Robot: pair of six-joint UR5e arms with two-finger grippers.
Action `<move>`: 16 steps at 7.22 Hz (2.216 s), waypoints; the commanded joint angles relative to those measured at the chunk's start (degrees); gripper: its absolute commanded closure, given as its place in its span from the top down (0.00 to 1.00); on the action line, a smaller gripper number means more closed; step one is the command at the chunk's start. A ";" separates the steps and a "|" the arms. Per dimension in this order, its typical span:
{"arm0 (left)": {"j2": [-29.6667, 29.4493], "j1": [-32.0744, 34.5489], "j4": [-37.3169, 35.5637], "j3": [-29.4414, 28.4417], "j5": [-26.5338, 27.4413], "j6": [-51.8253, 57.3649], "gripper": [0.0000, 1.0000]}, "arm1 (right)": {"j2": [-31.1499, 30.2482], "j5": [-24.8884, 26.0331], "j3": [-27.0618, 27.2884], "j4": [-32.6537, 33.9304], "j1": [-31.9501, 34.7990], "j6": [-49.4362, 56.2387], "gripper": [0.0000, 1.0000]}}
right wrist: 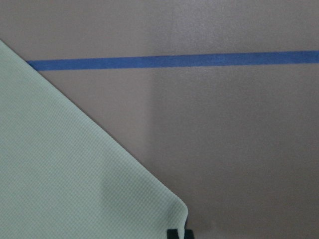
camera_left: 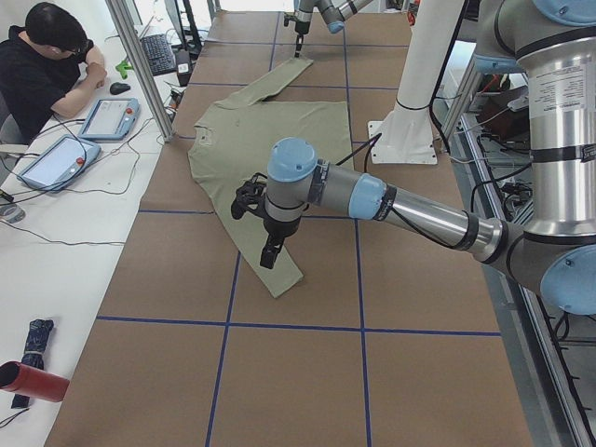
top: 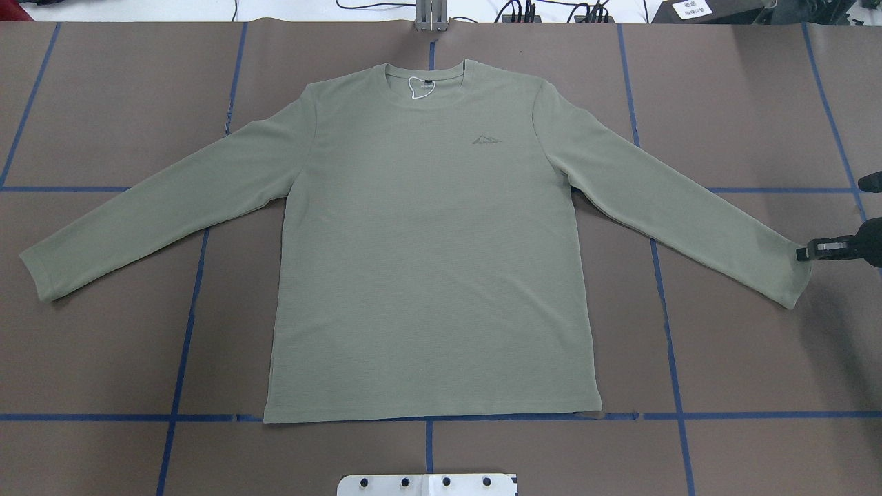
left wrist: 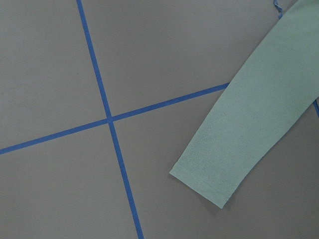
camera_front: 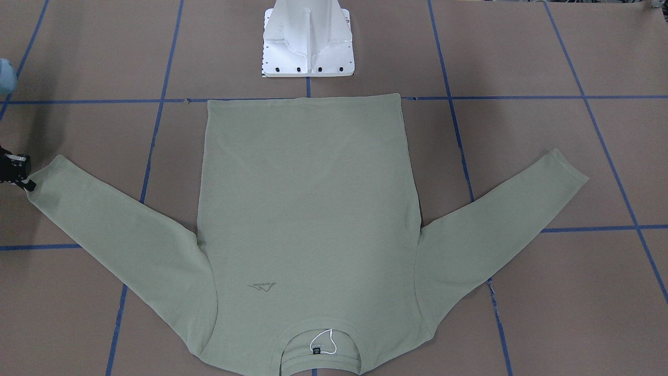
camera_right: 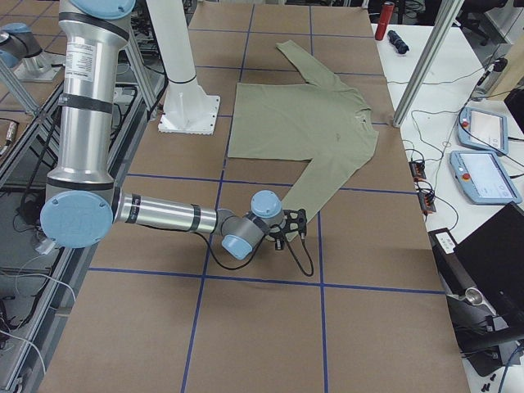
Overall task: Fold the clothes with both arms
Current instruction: 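Lower the right gripper and grasp the cuff of the nearest sleeve, then carry the sleeve with the right gripper across the shirt body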
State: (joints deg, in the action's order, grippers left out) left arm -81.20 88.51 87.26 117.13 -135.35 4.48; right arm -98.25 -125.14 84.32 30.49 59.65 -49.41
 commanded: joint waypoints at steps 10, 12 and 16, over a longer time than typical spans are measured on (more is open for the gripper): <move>-0.19 0.00 0.02 -0.67 0.00 -0.09 1.00 | 43.61 10.15 26.00 81.97 -0.31 -0.25 0.00; -0.01 0.00 0.02 -0.67 0.00 0.00 1.00 | 57.91 16.30 16.03 84.02 -5.39 -4.87 0.00; -0.01 0.00 0.11 -1.46 0.00 0.00 1.00 | 86.18 33.77 -17.73 76.36 -20.85 -12.64 0.00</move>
State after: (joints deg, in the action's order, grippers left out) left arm -81.27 88.51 87.33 115.80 -135.37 4.48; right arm -17.52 -97.08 74.67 111.83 43.67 -61.01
